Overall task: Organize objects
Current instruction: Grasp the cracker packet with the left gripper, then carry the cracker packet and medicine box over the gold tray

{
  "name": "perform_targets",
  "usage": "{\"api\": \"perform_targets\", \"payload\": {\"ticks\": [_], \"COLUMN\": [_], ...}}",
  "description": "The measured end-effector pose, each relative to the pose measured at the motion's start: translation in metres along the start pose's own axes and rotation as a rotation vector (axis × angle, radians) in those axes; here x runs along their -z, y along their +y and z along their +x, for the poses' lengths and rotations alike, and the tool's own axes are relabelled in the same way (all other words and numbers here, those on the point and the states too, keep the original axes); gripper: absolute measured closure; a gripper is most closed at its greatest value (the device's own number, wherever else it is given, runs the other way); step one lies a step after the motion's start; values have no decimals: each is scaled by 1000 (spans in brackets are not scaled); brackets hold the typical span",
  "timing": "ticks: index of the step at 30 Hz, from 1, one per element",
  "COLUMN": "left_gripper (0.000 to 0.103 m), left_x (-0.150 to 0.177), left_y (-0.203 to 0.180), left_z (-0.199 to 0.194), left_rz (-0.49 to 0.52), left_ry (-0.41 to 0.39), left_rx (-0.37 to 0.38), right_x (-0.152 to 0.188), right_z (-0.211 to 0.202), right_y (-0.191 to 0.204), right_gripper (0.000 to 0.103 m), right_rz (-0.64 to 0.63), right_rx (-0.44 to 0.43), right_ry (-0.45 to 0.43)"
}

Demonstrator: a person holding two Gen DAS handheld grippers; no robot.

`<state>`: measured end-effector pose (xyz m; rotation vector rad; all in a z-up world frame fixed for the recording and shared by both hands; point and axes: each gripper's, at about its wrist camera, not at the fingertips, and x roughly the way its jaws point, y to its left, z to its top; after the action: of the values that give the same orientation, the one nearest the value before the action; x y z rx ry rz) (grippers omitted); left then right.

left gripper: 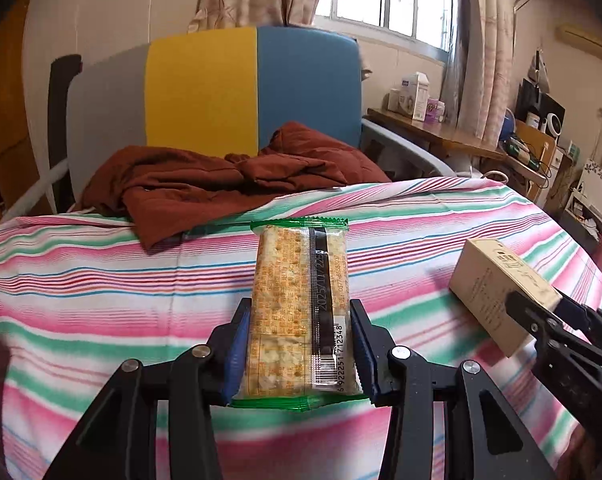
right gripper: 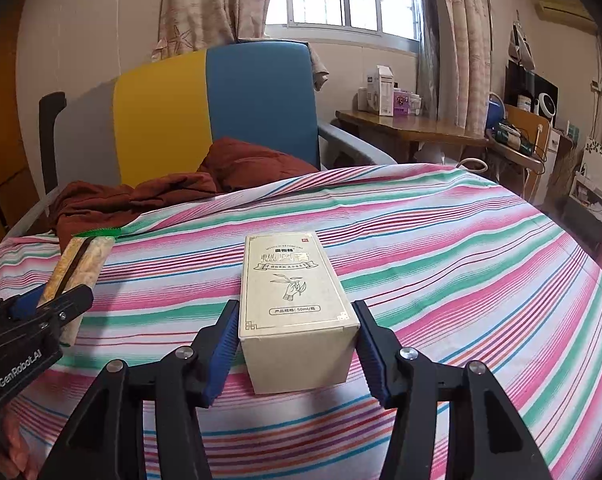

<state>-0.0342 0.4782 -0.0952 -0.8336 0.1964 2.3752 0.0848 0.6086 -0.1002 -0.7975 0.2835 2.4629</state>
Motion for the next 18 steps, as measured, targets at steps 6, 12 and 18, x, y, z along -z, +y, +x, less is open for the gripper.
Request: {"api": "perform_targets", "payload": {"ticks": [6,12,18], "left_gripper": [57,57,57], "left_x": [15,29,48], "left_y": [9,24,33], "left_z": [-25,-50,-82], "left_rz": [-8,-34,-26], "left_ry": [-10,-12,-19], "left_rx": [-5,-11,-2], "right_x": [4,8,20], "right_z": [-13,-30,-51], "right_y": [16,29,40], "right_gripper": [48,48,48], "right_rz": [-43,-50,-18], "right_rx": [-3,-37,-98], "right_ry": [-11,2,28]}}
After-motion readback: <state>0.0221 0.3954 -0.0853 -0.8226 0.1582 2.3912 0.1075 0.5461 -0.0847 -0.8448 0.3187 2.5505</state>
